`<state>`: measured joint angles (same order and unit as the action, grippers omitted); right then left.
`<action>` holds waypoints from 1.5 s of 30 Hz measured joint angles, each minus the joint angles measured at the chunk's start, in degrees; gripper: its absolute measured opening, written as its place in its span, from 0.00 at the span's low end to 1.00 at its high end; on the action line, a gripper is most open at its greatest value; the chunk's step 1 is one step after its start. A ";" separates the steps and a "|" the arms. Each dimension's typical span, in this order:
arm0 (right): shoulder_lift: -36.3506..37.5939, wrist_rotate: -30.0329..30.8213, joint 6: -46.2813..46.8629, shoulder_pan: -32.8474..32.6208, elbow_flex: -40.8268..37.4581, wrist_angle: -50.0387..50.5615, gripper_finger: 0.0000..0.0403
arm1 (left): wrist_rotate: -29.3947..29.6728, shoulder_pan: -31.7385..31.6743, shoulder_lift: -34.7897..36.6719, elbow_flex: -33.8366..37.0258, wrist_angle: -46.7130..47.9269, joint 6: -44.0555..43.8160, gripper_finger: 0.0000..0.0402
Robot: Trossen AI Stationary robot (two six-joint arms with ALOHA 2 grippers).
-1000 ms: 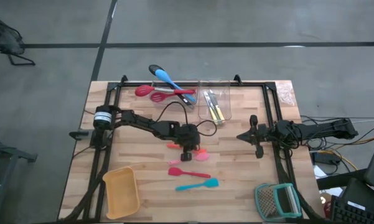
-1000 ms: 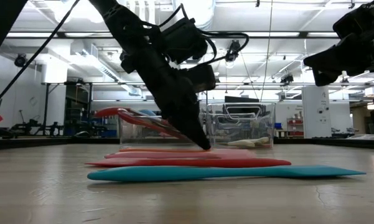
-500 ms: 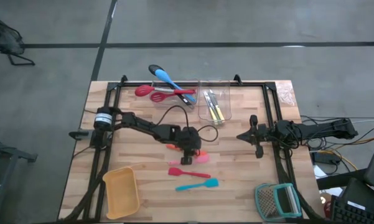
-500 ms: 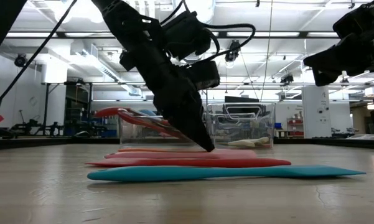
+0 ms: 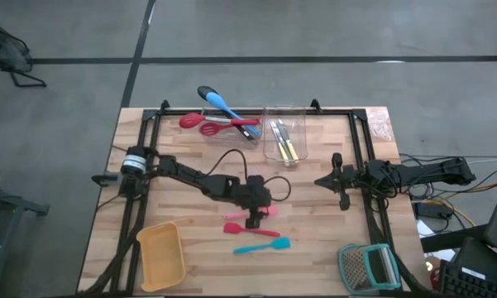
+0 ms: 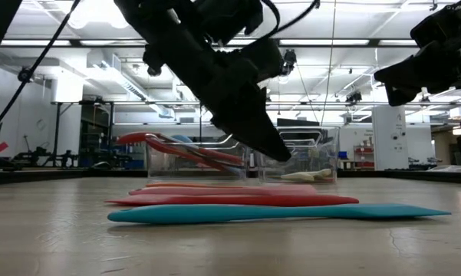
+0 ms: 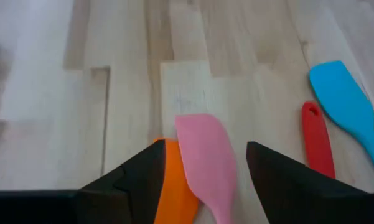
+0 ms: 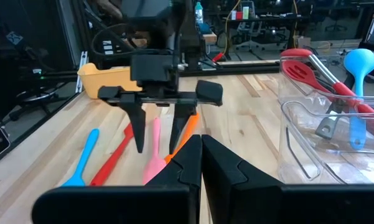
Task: Pick & Place Kitchen Items
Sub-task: Put the pink spatula into the yellow bin
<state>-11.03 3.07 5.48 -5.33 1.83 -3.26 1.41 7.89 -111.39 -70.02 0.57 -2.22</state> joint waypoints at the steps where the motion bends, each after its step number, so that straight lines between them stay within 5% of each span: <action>1: 0.00 0.00 -0.04 -0.01 0.00 0.02 0.02 | 0.99 0.39 0.00 0.00 -0.60 0.01 0.58; 11: 0.00 0.00 -0.04 -0.01 0.00 0.01 0.02 | 3.99 0.86 -0.78 -0.02 -2.16 -1.97 0.68; 45: 0.00 0.00 0.00 0.00 0.00 0.04 0.02 | 3.66 1.35 -6.23 -0.20 -2.40 -1.29 0.63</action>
<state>-11.03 3.07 5.48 -5.33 1.83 -3.22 5.06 9.24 -117.62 -70.22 -1.82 -3.51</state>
